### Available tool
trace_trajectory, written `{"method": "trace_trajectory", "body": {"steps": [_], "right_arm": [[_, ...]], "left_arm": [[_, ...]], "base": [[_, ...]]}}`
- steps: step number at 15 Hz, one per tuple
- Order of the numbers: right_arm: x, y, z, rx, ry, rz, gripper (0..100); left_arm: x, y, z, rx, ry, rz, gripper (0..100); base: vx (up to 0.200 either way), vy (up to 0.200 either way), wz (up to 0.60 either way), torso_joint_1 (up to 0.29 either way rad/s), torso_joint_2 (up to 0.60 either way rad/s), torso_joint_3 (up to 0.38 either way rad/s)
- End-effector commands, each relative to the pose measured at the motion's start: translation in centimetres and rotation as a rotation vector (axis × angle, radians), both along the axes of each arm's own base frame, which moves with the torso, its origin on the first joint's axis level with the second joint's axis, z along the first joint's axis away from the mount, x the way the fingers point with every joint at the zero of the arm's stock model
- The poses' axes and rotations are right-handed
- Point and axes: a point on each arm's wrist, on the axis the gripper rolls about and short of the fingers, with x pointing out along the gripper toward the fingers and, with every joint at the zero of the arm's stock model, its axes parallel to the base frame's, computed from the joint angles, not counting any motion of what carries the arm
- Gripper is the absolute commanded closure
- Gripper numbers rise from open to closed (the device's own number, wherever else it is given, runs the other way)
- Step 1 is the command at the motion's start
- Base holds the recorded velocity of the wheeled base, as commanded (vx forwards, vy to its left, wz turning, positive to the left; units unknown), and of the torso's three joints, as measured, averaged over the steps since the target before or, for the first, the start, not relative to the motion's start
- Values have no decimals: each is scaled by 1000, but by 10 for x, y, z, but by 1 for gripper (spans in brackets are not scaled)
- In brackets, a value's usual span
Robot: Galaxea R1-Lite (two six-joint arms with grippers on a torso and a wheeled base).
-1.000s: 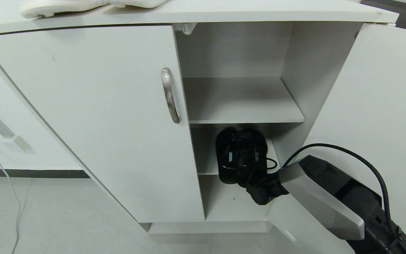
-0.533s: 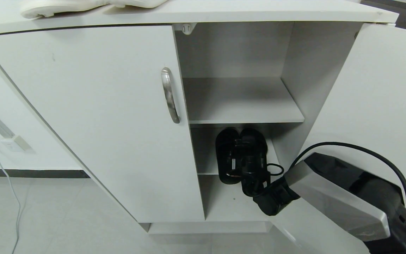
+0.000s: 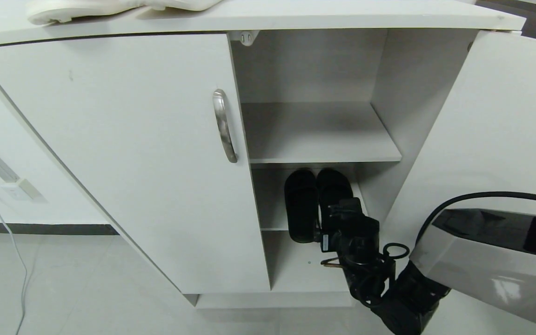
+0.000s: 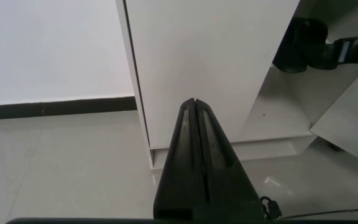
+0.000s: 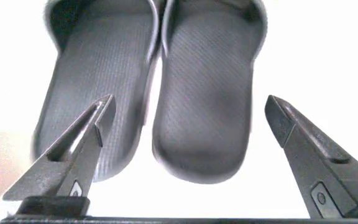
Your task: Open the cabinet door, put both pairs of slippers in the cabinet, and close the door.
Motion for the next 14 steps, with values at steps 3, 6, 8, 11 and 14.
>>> {"method": "trace_trajectory", "body": {"steps": [3,6,8,11,14], "right_arm": [[-33,1,13,5,-12,62,0],[-35,2,8,-1,-2,67,0],[-37,5,6,-6,3,76,0],[-37,5,3,-9,8,76,0],[-37,5,2,-13,12,76,0]], "left_arm": [[0,0,0,0,1,0,100],[0,0,0,0,1,0,100],[0,0,0,0,1,0,100],[0,0,0,0,1,0,100],[0,0,0,0,1,0,100]], "base": [[0,0,0,0,0,0],[0,0,0,0,0,0],[0,0,0,0,0,0],[0,0,0,0,0,0],[-133,0,0,3,0,0]]}}
